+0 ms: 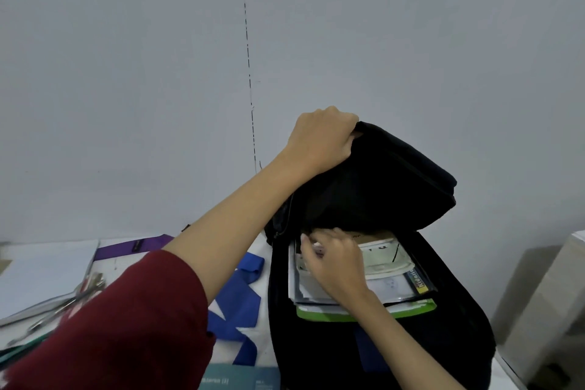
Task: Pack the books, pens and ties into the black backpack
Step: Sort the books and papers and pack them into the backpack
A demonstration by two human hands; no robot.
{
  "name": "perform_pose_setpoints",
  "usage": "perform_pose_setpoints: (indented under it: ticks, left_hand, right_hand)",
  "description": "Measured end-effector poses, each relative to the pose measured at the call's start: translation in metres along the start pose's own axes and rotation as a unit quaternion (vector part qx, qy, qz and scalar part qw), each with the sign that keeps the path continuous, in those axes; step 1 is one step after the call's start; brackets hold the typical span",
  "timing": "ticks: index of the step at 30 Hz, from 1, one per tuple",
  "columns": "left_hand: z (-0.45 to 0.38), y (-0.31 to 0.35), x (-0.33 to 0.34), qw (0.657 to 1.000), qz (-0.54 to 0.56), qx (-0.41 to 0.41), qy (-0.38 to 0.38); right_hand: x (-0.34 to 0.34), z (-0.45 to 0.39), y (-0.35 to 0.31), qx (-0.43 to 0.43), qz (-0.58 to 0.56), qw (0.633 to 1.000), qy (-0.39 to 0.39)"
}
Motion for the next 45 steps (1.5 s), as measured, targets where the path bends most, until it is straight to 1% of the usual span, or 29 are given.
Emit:
perform_pose_setpoints:
  ticks: [1, 2, 3, 4, 5, 7, 8, 9, 11, 13, 15, 16, 18, 20, 21, 22, 23, 25, 26, 28, 30, 31, 32, 34, 36, 38, 40, 42, 45]
  left_hand:
    - [0.005, -0.011, 0.006, 0.999, 0.021, -0.015, -0.031]
    - [0.01, -0.024, 0.014, 0.995, 0.048, -0.037, -0.076]
    - [0.017, -0.038, 0.024, 0.985, 0.078, -0.065, -0.139]
    - [0.028, -0.055, 0.034, 0.964, 0.119, -0.098, -0.217]
    - [0.043, -0.074, 0.043, 0.928, 0.172, -0.138, -0.301]
    - [0.081, -0.108, 0.052, 0.83, 0.269, -0.215, -0.439]
    - [0.103, -0.13, 0.051, 0.786, 0.305, -0.253, -0.474]
    - [0.123, -0.152, 0.049, 0.759, 0.336, -0.285, -0.48]
    - [0.162, -0.207, 0.039, 0.734, 0.39, -0.363, -0.422]
    - [0.206, -0.268, 0.021, 0.71, 0.421, -0.464, -0.321]
    - [0.251, -0.326, 0.006, 0.678, 0.421, -0.559, -0.226]
    - [0.278, -0.357, -0.004, 0.655, 0.418, -0.605, -0.173]
    - [0.326, -0.407, -0.021, 0.595, 0.434, -0.673, -0.074]
    - [0.365, -0.45, -0.037, 0.549, 0.423, -0.721, -0.01]
    - [0.38, -0.468, -0.04, 0.546, 0.394, -0.739, 0.001]
    - [0.391, -0.485, -0.045, 0.559, 0.348, -0.752, 0.002]
    - [0.4, -0.504, -0.049, 0.582, 0.297, -0.757, -0.002]
    - [0.408, -0.538, -0.052, 0.628, 0.222, -0.746, -0.021]
    - [0.409, -0.55, -0.049, 0.644, 0.202, -0.736, -0.041]
    - [0.41, -0.583, -0.042, 0.67, 0.165, -0.718, -0.088]
    - [0.411, -0.611, -0.031, 0.688, 0.119, -0.703, -0.131]
    - [0.413, -0.621, -0.025, 0.683, 0.106, -0.707, -0.149]
    - [0.415, -0.633, -0.019, 0.667, 0.101, -0.72, -0.165]
    - [0.418, -0.653, -0.008, 0.641, 0.067, -0.743, -0.181]
    - [0.419, -0.669, -0.007, 0.622, 0.043, -0.765, -0.161]
    - [0.418, -0.681, -0.007, 0.612, 0.106, -0.775, -0.118]
    - [0.411, -0.692, -0.009, 0.603, 0.184, -0.771, -0.091]
    - [0.396, -0.699, -0.017, 0.611, 0.253, -0.746, -0.079]
    - [0.355, -0.698, -0.03, 0.657, 0.325, -0.669, -0.125]
  right_hand:
    - [-0.007, 0.002, -0.013, -0.039, 0.011, 0.998, 0.053]
    - [-0.01, 0.005, -0.027, -0.07, 0.004, 0.994, 0.083]
    - [-0.013, 0.006, -0.04, -0.096, -0.007, 0.99, 0.106]
    - [-0.013, 0.006, -0.055, -0.121, -0.022, 0.985, 0.122]
    - [-0.01, 0.005, -0.071, -0.148, -0.038, 0.979, 0.135]
    - [0.0, 0.004, -0.1, -0.19, -0.058, 0.97, 0.143]
    - [0.011, 0.004, -0.117, -0.205, -0.074, 0.966, 0.138]
    - [0.023, 0.004, -0.132, -0.214, -0.088, 0.964, 0.129]
    - [0.049, 0.002, -0.163, -0.21, -0.11, 0.967, 0.095]
    - [0.078, -0.001, -0.198, -0.213, -0.141, 0.966, 0.042]
    - [0.107, -0.008, -0.225, -0.209, -0.177, 0.962, -0.02]
    - [0.125, -0.013, -0.244, -0.204, -0.209, 0.955, -0.045]
    - [0.158, -0.023, -0.276, -0.183, -0.261, 0.942, -0.102]
    - [0.195, -0.033, -0.31, -0.162, -0.275, 0.932, -0.172]
    - [0.212, -0.038, -0.323, -0.151, -0.266, 0.928, -0.212]
    - [0.227, -0.046, -0.335, -0.137, -0.248, 0.926, -0.249]
    - [0.244, -0.054, -0.346, -0.112, -0.232, 0.921, -0.291]
    - [0.278, -0.069, -0.355, -0.033, -0.219, 0.903, -0.368]
    - [0.292, -0.073, -0.354, 0.007, -0.215, 0.893, -0.396]
    - [0.324, -0.082, -0.353, 0.062, -0.195, 0.881, -0.426]
    - [0.347, -0.088, -0.35, 0.107, -0.176, 0.874, -0.44]
    - [0.354, -0.09, -0.346, 0.128, -0.166, 0.87, -0.446]
    - [0.361, -0.09, -0.346, 0.148, -0.154, 0.866, -0.452]
    - [0.373, -0.092, -0.345, 0.175, -0.135, 0.866, -0.448]
    - [0.38, -0.095, -0.345, 0.202, -0.119, 0.877, -0.42]
    - [0.387, -0.098, -0.341, 0.244, -0.114, 0.876, -0.4]
    - [0.393, -0.102, -0.332, 0.323, -0.134, 0.863, -0.364]
    - [0.397, -0.104, -0.321, 0.408, -0.192, 0.835, -0.315]
    - [0.398, -0.117, -0.315, 0.444, -0.316, 0.801, -0.247]
Point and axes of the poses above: each hand's wrist, its own z-axis away from the middle knuckle, its own x-axis out of the palm, y = z × x, the point moved 4 cm from there along -z, towards the middle knuckle, and after that the axes turned 15 degrees about -x, right-handed, at the moved point
